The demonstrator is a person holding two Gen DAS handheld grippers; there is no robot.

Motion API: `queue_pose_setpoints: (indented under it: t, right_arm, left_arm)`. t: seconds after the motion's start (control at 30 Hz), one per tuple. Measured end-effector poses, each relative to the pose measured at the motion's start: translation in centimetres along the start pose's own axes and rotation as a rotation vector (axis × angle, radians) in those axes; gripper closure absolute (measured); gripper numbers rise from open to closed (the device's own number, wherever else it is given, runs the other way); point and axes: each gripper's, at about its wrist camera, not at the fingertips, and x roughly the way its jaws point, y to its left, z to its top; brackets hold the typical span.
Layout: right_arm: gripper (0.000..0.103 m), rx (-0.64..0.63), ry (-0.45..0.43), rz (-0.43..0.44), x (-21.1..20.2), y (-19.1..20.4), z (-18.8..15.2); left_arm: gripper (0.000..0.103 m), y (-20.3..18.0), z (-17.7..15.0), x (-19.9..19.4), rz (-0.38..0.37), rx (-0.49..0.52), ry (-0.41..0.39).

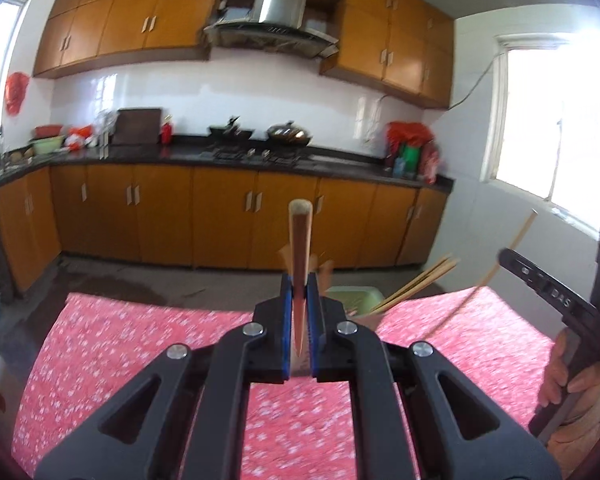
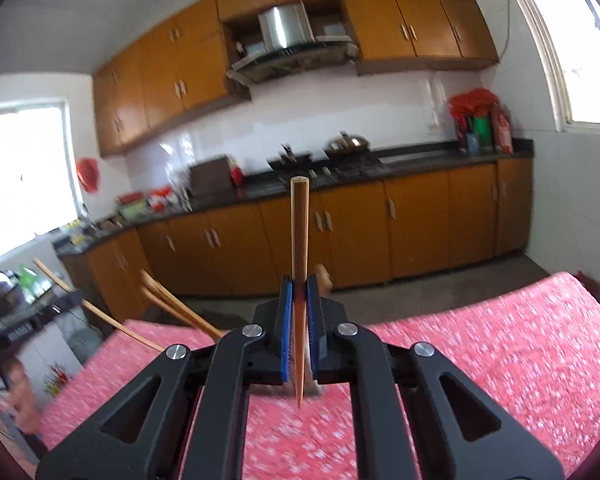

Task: Organize utensils
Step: 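Lift the left tool's chopstick into the holder while the right tool inserts its chopstick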

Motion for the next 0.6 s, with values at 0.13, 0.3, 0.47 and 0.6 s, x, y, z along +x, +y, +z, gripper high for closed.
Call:
queue_pose_setpoints:
  t: [0.13, 0.3, 0.47, 0.6]
  right_arm:
    - [0.095, -0.03, -0.099, 0.002, -0.1, 1.5, 2.1]
    - [0.095, -0.03, -0.173, -0.021, 2.0, 2.2, 2.7]
    - [0.095, -0.053, -0.146, -0.051, 4.9, 2.6, 1.5]
    - [0.095, -0.047, -0.082, -0.058, 6.8, 2.1, 0.1]
  left_arm:
    - [0.095, -2.1, 2.0, -0.1, -0.022, 0.015, -0.078]
    - [0.095, -3.5, 3.5, 2.0, 0.004, 0.027, -0.143]
    - [0.095, -3.4, 3.4, 5.4, 0.055, 0.006, -0.163]
    - [0.095, -3.3, 2.9, 7.6, 0.052, 0.002, -0.142]
